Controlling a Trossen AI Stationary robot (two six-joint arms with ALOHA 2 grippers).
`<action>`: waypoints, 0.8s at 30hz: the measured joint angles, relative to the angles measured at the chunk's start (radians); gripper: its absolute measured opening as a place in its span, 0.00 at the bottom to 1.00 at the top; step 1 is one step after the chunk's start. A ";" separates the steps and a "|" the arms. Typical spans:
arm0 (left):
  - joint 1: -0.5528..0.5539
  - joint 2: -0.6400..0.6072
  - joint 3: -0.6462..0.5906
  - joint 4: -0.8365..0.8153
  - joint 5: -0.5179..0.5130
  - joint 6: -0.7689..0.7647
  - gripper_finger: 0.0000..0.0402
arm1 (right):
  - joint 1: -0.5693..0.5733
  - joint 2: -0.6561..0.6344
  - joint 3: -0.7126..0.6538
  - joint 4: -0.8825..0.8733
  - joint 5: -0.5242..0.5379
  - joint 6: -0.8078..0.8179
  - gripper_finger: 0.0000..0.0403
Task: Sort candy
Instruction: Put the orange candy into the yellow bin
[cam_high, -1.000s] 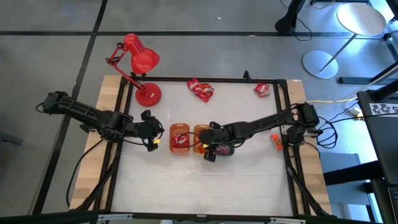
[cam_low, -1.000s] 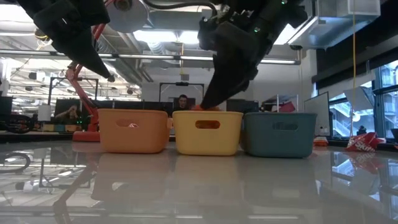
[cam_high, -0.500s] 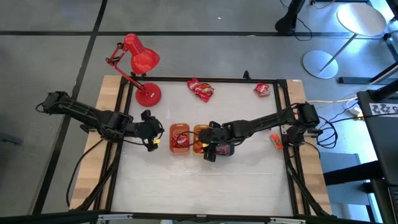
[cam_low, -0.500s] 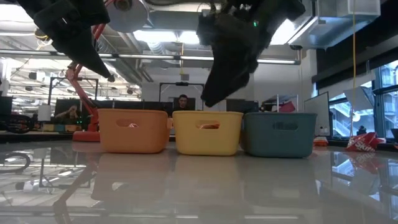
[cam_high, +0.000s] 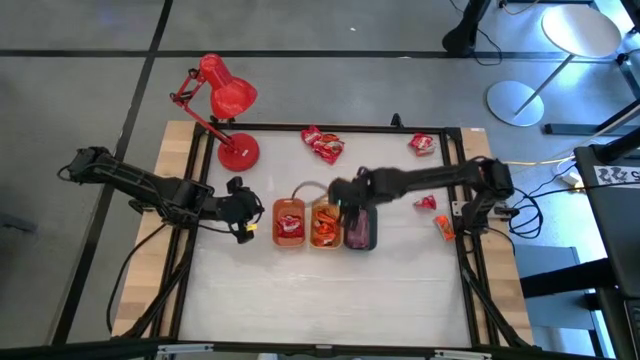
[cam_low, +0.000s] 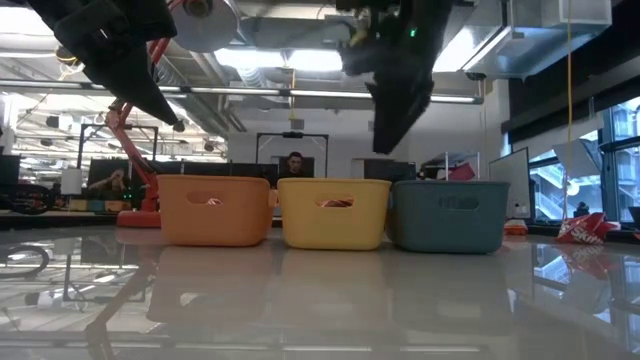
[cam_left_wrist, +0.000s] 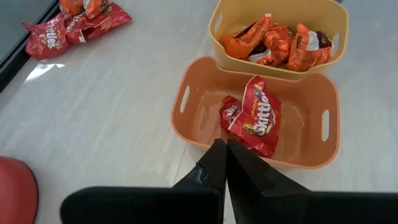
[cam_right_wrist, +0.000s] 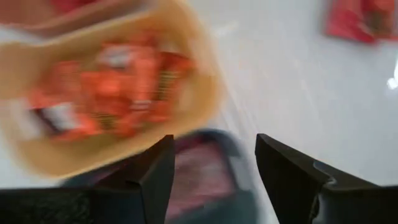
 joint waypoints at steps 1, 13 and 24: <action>0.000 0.000 0.000 0.000 0.000 0.000 0.01 | -0.029 -0.005 0.000 -0.017 0.004 -0.005 0.55; 0.000 0.000 0.000 -0.001 0.000 -0.004 0.01 | -0.458 0.030 0.000 0.334 -0.179 -0.402 0.55; -0.001 0.000 0.000 -0.004 0.000 0.026 0.01 | -0.526 0.205 0.017 0.404 -0.108 -0.731 0.55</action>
